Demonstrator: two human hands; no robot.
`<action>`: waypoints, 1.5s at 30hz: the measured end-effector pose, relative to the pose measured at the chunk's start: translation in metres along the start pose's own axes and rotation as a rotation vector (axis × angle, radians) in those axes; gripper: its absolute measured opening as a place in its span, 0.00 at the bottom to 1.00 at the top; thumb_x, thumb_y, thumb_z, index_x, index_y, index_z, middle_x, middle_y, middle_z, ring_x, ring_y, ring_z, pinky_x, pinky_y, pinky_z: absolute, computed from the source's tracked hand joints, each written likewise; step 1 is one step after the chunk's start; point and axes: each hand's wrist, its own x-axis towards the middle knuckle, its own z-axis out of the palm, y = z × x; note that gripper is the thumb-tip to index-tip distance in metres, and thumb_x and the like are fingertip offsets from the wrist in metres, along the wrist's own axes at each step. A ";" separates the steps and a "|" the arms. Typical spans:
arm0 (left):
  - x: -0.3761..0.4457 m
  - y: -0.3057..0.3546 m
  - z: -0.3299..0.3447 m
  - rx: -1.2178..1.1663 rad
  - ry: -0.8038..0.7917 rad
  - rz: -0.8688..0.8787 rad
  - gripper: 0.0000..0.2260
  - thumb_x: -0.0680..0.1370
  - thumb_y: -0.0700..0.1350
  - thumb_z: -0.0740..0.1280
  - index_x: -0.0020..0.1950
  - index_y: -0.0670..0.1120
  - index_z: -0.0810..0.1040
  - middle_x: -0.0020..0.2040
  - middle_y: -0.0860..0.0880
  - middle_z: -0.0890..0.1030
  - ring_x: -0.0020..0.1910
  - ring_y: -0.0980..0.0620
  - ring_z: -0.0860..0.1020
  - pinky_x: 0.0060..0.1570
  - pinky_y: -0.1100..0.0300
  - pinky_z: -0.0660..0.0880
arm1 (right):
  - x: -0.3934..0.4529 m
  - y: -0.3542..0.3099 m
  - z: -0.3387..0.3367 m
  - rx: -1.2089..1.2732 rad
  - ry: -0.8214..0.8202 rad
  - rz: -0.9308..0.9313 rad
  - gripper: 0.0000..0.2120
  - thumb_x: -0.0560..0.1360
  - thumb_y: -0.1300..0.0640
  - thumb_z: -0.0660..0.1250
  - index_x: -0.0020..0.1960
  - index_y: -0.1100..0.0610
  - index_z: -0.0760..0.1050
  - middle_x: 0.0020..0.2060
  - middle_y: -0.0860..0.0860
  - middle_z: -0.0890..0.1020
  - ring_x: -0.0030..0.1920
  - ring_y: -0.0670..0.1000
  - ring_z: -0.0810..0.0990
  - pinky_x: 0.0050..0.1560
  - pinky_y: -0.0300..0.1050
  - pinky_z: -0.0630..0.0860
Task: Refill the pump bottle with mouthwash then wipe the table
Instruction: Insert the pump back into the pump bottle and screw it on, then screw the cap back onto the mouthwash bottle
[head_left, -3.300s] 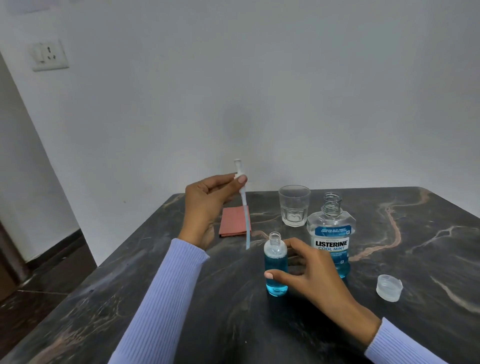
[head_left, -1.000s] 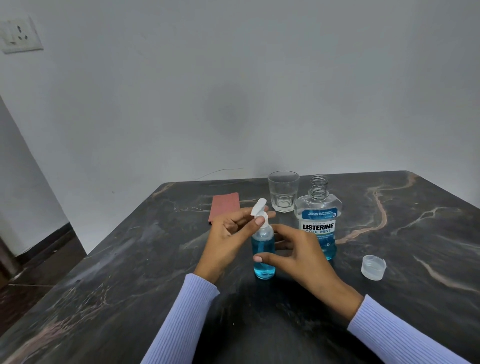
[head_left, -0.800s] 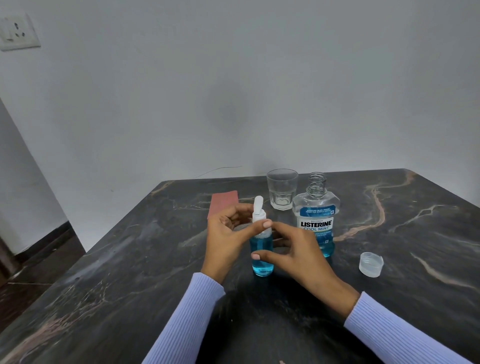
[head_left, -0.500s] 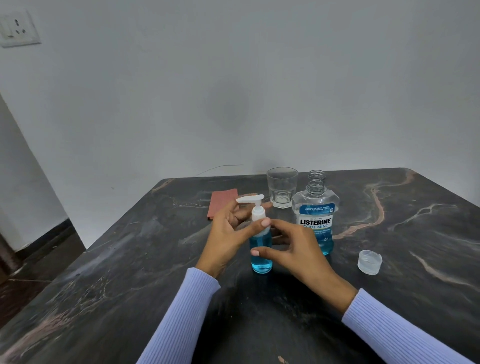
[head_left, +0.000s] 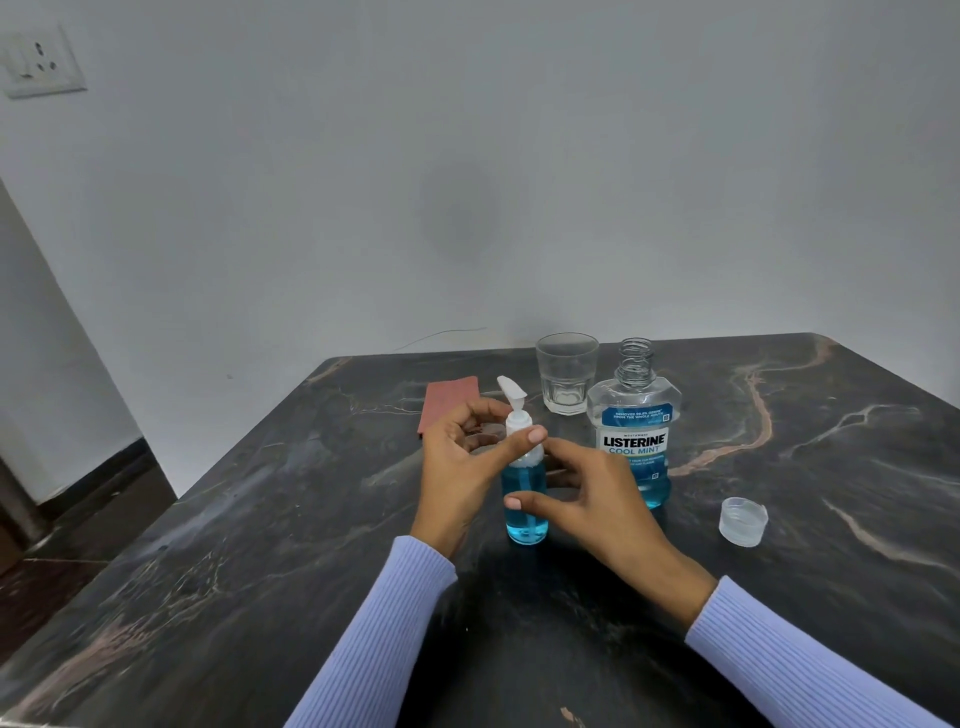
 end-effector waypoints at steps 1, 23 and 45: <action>0.000 0.000 0.000 -0.013 0.015 0.007 0.17 0.61 0.52 0.77 0.46 0.49 0.81 0.46 0.48 0.85 0.48 0.50 0.83 0.48 0.60 0.80 | 0.000 0.000 0.000 0.000 0.001 0.000 0.27 0.64 0.47 0.76 0.62 0.47 0.75 0.53 0.45 0.83 0.52 0.43 0.81 0.55 0.47 0.79; -0.007 0.008 -0.019 0.209 0.131 0.025 0.15 0.69 0.44 0.75 0.54 0.53 0.80 0.52 0.55 0.83 0.53 0.57 0.81 0.53 0.53 0.79 | 0.011 -0.001 0.027 -0.086 0.123 0.014 0.27 0.62 0.43 0.77 0.57 0.51 0.75 0.51 0.46 0.83 0.50 0.42 0.81 0.51 0.44 0.80; -0.045 0.023 0.049 0.297 0.084 0.217 0.12 0.73 0.45 0.72 0.55 0.51 0.76 0.53 0.59 0.78 0.55 0.59 0.76 0.49 0.63 0.75 | -0.052 0.021 -0.090 -0.216 0.087 0.117 0.08 0.63 0.57 0.78 0.40 0.55 0.82 0.33 0.49 0.85 0.35 0.44 0.83 0.43 0.50 0.81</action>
